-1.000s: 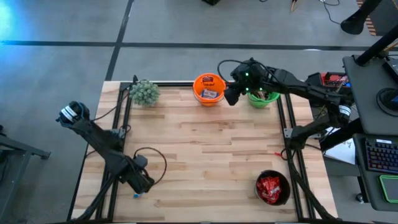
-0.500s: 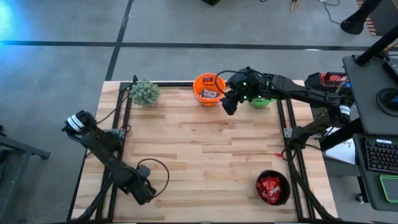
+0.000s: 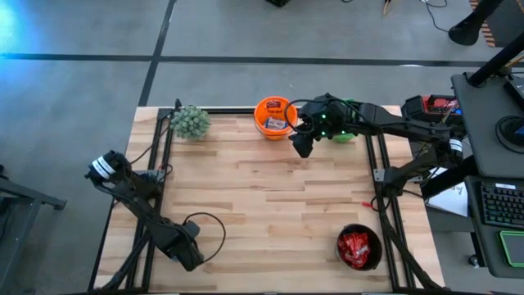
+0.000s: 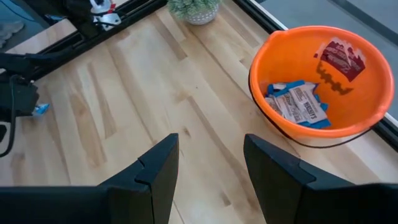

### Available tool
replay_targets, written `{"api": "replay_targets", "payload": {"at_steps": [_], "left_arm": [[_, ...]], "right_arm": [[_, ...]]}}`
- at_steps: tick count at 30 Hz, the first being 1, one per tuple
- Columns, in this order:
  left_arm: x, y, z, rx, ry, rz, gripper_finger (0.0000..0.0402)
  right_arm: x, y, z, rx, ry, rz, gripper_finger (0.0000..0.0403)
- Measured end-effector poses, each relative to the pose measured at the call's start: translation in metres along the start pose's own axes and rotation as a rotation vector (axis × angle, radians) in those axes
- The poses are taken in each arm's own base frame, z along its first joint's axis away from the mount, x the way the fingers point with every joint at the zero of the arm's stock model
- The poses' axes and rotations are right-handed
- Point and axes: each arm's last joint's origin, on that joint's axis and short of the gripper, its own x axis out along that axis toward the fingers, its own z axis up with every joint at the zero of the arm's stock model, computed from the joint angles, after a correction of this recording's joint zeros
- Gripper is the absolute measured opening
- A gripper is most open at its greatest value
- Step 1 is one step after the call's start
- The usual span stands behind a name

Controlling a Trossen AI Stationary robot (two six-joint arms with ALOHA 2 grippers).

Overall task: Organize candy in baskets
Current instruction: Put the white chocolate into the orange bucket

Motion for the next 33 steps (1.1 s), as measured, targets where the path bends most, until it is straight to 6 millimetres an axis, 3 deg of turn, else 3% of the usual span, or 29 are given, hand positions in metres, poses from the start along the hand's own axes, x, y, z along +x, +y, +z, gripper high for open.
{"api": "replay_targets", "payload": {"at_steps": [6, 12, 21, 27, 33], "left_arm": [[-0.002, -0.002, -0.001, 0.052, 0.011, -0.038, 0.0013], [-0.007, -0.008, -0.004, 0.102, 0.018, -0.079, 0.0009], [-0.036, -0.009, -0.006, 0.158, -0.042, -0.156, 0.0002], [-0.063, 0.0, 0.006, 0.126, -0.204, -0.255, 0.0001], [-0.094, 0.012, 0.031, 0.132, -0.373, -0.344, 0.0]], "right_arm": [[0.0, 0.001, 0.0, -0.003, 0.0, 0.003, 0.0173], [-0.001, 0.001, 0.0, 0.01, -0.002, 0.003, 0.0173], [-0.002, 0.001, -0.001, 0.001, 0.0, 0.001, 0.0173], [-0.002, -0.003, -0.003, -0.004, 0.007, -0.084, 0.0173], [-0.002, -0.004, -0.004, -0.073, 0.018, -0.1, 0.0173]]}}
